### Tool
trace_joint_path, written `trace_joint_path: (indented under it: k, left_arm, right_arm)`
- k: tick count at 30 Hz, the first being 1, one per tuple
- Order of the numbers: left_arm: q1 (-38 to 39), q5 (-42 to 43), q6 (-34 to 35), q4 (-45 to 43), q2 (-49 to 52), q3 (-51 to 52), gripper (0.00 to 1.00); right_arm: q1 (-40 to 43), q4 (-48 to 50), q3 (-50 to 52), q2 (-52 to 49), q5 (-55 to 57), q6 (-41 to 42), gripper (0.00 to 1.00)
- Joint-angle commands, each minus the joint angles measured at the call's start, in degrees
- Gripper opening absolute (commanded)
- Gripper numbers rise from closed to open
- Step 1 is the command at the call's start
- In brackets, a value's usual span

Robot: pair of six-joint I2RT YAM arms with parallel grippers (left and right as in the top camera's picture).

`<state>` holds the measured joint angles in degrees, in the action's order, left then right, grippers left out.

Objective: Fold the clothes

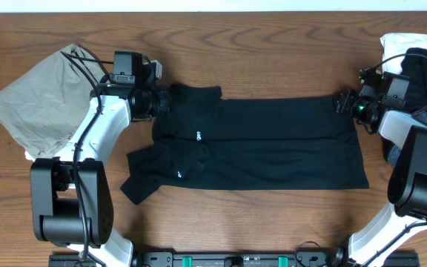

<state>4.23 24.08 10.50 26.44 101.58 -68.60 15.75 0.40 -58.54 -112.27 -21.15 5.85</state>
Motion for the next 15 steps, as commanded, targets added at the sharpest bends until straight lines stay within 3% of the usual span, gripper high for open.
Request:
trace_joint_path:
  k: [1, 4, 5, 15]
  left_arm:
    - [-0.1, 0.7, 0.3, 0.1, -0.3, -1.0, 0.06]
    - [-0.1, 0.5, 0.3, 0.1, -0.3, -1.0, 0.06]
    - [-0.1, 0.3, 0.3, 0.1, -0.3, -1.0, 0.06]
    - [-2.7, 0.9, 2.0, 1.6, -0.7, -1.0, 0.06]
  right_arm:
    - [-0.6, -0.1, -0.1, -1.3, -0.5, 1.0, 0.30]
    - [-0.5, -0.2, -0.1, -1.3, -0.5, 1.0, 0.04]
    - [-0.5, -0.3, -0.1, -1.2, -0.5, 1.0, 0.01]
    - [3.9, -7.5, -0.7, 10.4, 2.6, 2.7, 0.01]
